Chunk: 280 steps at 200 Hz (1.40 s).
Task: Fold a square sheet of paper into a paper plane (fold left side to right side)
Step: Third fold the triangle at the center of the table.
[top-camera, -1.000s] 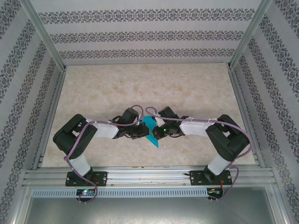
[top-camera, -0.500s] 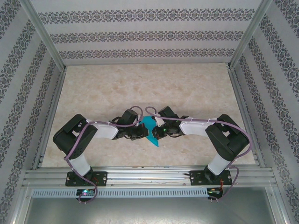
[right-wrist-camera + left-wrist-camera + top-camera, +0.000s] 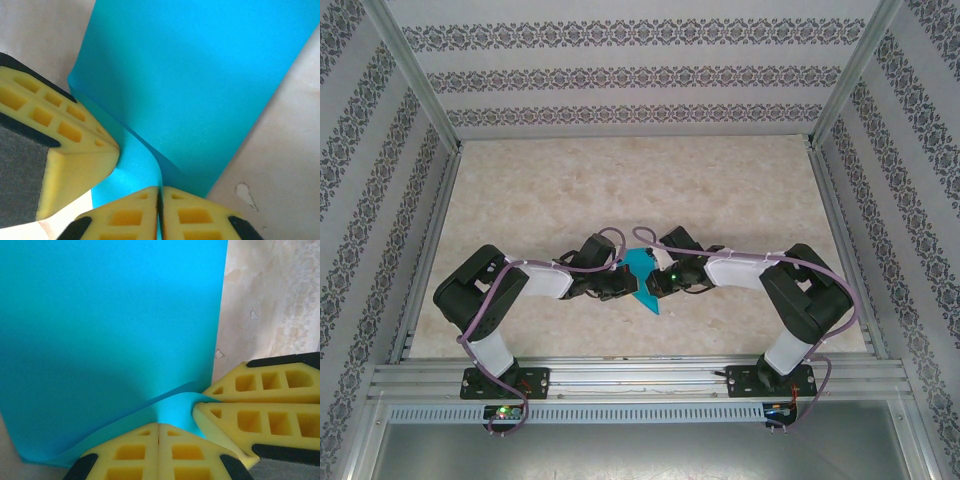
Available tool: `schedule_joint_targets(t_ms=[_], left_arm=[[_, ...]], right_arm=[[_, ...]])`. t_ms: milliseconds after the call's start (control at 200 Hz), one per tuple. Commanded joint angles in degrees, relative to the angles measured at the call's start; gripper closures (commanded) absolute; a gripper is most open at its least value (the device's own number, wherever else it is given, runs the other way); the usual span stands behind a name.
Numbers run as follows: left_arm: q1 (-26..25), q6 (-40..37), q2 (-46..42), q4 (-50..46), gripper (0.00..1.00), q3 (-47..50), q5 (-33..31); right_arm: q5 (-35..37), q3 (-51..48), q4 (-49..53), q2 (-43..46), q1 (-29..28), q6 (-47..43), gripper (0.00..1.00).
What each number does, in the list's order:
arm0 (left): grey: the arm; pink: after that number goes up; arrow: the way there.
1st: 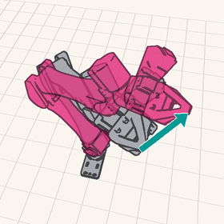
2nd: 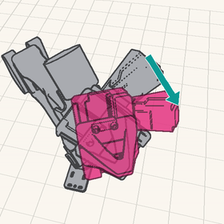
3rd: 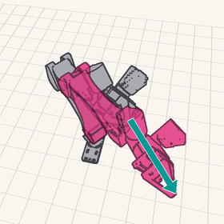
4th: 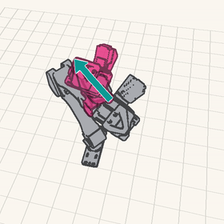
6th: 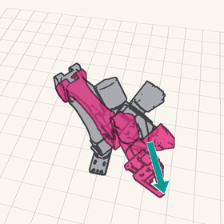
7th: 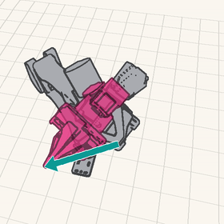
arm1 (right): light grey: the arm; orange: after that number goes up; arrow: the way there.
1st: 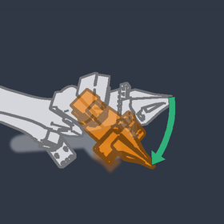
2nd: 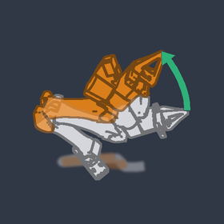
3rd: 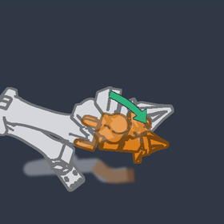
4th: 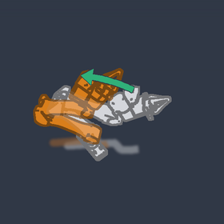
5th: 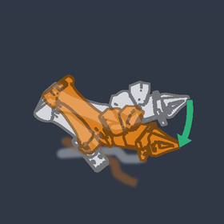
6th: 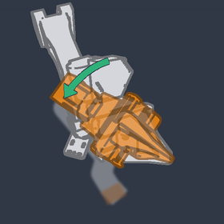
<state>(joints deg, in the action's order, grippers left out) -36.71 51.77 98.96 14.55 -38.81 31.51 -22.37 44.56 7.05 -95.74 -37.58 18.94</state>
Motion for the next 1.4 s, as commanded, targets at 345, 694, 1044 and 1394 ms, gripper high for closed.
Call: schedule_joint_targets(t_ms=[345, 694, 1044, 1394], left_arm=[[-0.4, 1.7, 4.1, -6.5, 0.97, 0.8, -3.3], [-0.4, 1.8, 4.0, -6.5, 0.97, 0.7, -3.7], [-0.4, 1.6, 4.1, -6.9, 0.97, 0.4, -3.7], [-0.4, 1.3, 4.1, -7.6, 0.97, 0.1, -3.8]], right_arm=[[-5.8, -1.2, 6.4, 10.6, 5.2, 4.6, 0.52], [-19.9, -5.1, 4.6, 11.5, 3.5, 13.1, 0.93], [-18.4, -4.6, 3.6, 6.5, 0.7, 14.1, 0.97], [-15.9, -4.7, 4.3, 3.9, 0.8, 14.4, 0.97]])
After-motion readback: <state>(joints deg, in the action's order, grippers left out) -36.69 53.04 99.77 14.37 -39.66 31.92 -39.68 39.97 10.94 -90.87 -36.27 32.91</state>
